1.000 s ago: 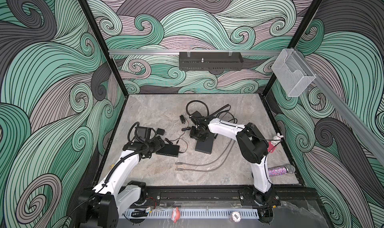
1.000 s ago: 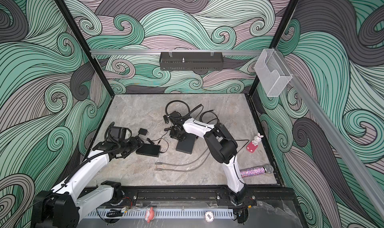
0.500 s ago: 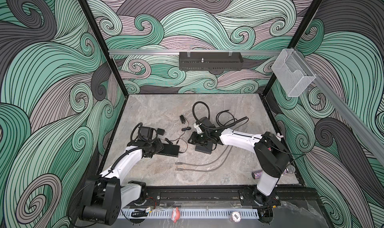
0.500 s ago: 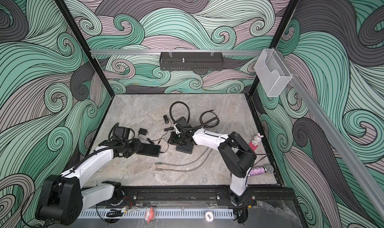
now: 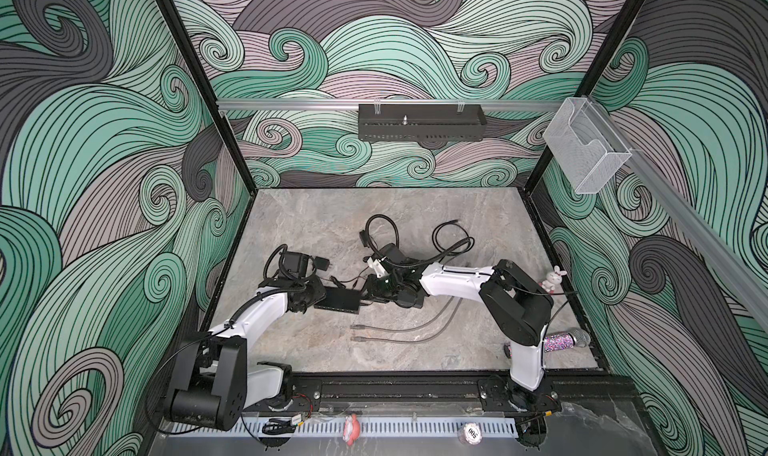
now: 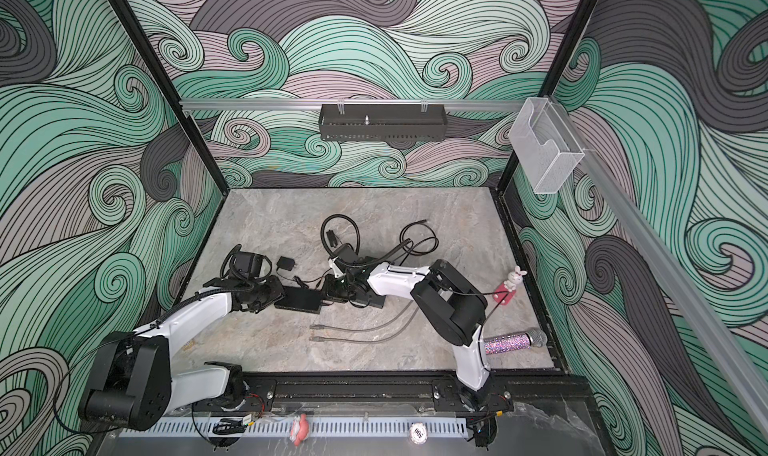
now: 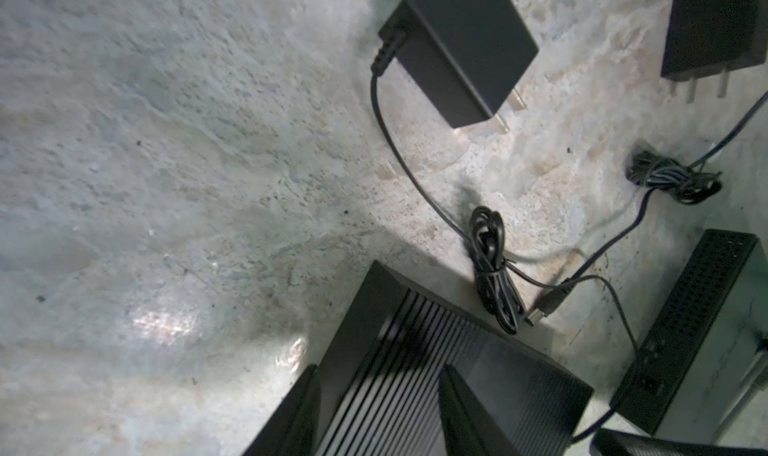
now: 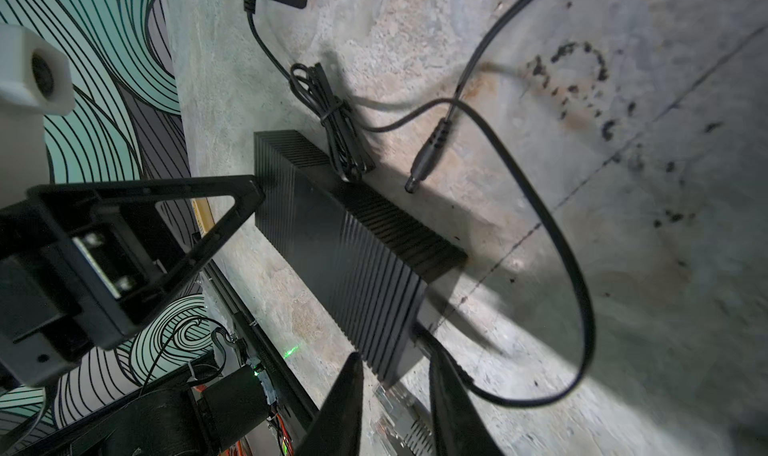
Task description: Insert the plug into the switch port
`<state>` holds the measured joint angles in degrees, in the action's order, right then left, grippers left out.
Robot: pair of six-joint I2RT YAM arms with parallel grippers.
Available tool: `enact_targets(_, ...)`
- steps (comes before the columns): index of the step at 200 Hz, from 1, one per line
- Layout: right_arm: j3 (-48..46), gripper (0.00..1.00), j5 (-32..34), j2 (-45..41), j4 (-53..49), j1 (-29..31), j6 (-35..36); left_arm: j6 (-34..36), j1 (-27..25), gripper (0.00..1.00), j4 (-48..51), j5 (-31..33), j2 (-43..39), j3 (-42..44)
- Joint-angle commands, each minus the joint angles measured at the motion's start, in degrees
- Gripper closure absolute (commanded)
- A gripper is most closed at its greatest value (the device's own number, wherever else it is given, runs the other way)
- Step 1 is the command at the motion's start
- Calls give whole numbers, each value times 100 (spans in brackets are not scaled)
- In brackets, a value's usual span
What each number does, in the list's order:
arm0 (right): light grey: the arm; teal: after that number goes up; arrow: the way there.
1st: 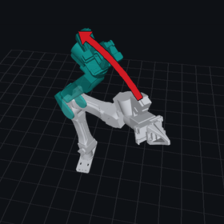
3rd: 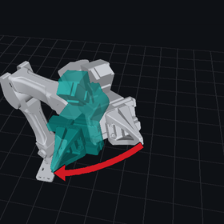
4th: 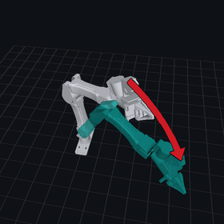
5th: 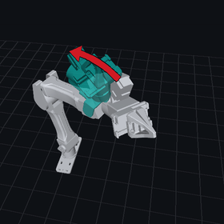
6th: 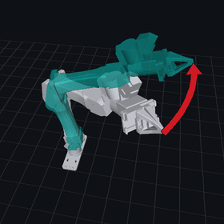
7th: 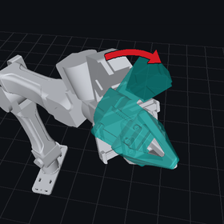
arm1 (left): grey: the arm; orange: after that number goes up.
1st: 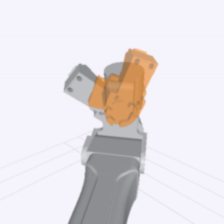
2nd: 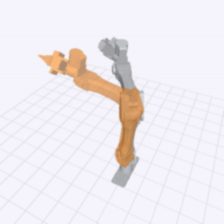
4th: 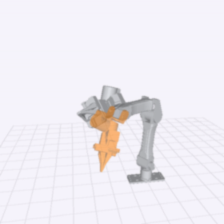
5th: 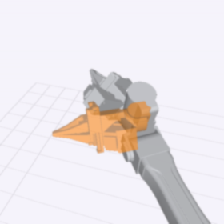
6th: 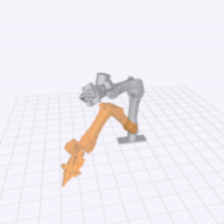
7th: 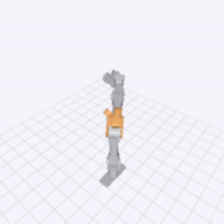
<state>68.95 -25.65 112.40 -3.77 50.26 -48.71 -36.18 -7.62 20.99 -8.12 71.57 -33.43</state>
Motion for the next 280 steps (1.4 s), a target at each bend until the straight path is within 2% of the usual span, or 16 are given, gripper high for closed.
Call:
enact_targets(1, 252, 72, -47, 186, 42, 36, -68, 75, 23, 52, -143, -98, 38, 47)
enact_targets(83, 671, 73, 46, 614, -191, 36, -16, 17, 23, 52, -98, -312, -241, 300)
enact_targets(119, 1031, 73, -22, 801, -383, 36, 78, -141, -6, 52, -200, -664, -340, 494)
enact_targets(170, 1661, 74, -382, 1186, -572, 138, 179, -452, -131, 52, -229, -1027, -1016, 1035)
enact_targets(204, 2366, 74, -702, 1542, -1044, 326, 536, -803, -414, 52, -300, -1139, -1458, 1382)
enact_targets(240, 2989, 74, -870, 1882, -1424, 513, 777, -1179, -853, 52, -155, -924, -1882, 1581)
enact_targets(280, 3445, 74, -1055, 2167, -1648, 587, 889, -1488, -1101, 51, -260, -893, -2219, 1913)
